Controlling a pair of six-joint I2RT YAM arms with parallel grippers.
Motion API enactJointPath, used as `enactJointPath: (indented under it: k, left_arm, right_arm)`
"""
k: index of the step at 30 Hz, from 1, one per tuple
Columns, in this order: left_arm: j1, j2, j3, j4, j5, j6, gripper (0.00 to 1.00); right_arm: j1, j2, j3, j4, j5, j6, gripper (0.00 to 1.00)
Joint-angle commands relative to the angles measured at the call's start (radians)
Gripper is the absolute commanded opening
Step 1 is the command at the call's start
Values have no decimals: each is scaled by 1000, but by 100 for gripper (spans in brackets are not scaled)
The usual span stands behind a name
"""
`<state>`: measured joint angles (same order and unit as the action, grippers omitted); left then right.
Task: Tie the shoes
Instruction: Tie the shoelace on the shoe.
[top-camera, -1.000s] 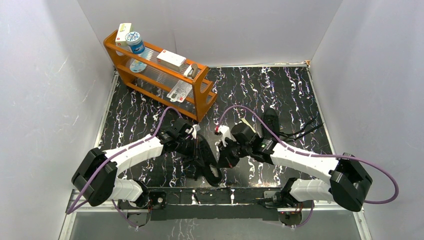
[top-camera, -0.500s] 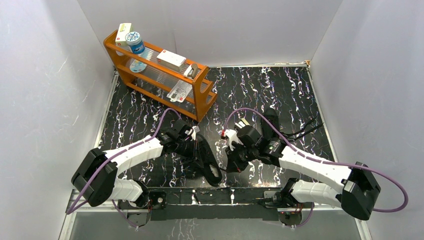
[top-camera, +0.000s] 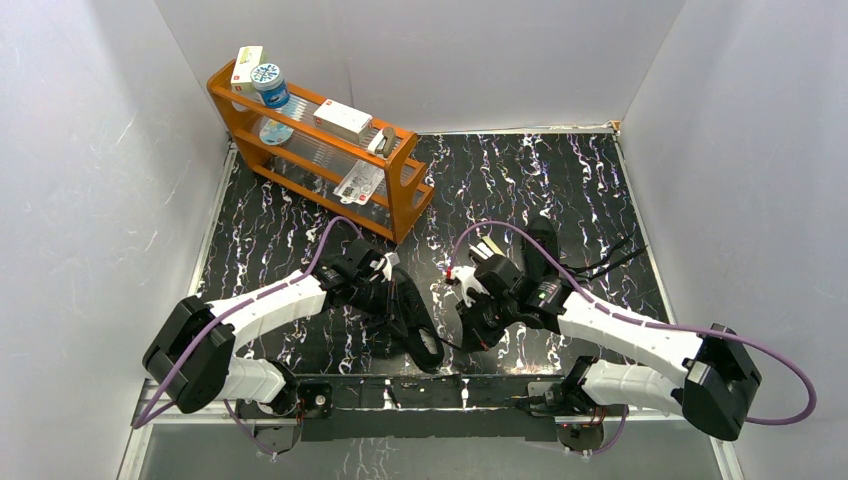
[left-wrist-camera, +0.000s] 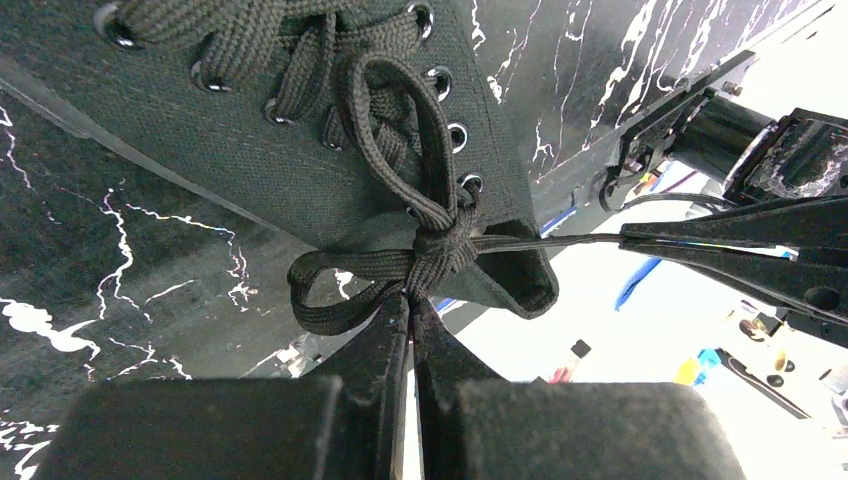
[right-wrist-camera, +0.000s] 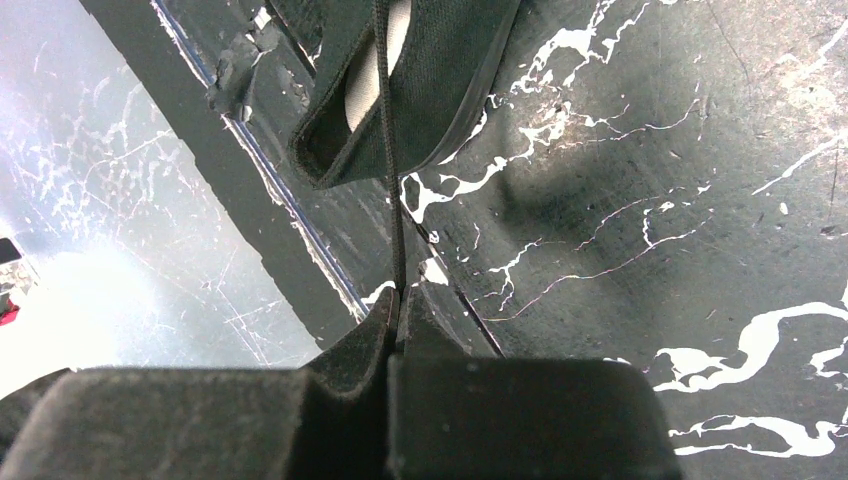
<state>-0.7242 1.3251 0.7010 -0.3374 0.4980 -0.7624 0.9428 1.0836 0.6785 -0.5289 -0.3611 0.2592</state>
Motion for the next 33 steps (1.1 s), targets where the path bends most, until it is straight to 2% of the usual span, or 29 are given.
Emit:
enactJointPath:
  k: [1,6,15,22,33]
  left_arm:
    - [-5,-43,2,-31,49,-8,0]
    - [-6,-91,-36,-42,102,-52,0]
    - [-6,-170,-99,-49,109,-90,0]
    - [-6,-142,-89,-45,118,-82,0]
    - [-6,-204,-145,-44,156,-108,0]
  right_arm:
    - [-7,16,29,13,6,2,0]
    - [-17,50,38,52,23,3,0]
    - [-33,91,43,93,-1,6,0]
    - [-36,86,50,83,-17,0,2]
    - [-47,100,48,45,4,3,0]
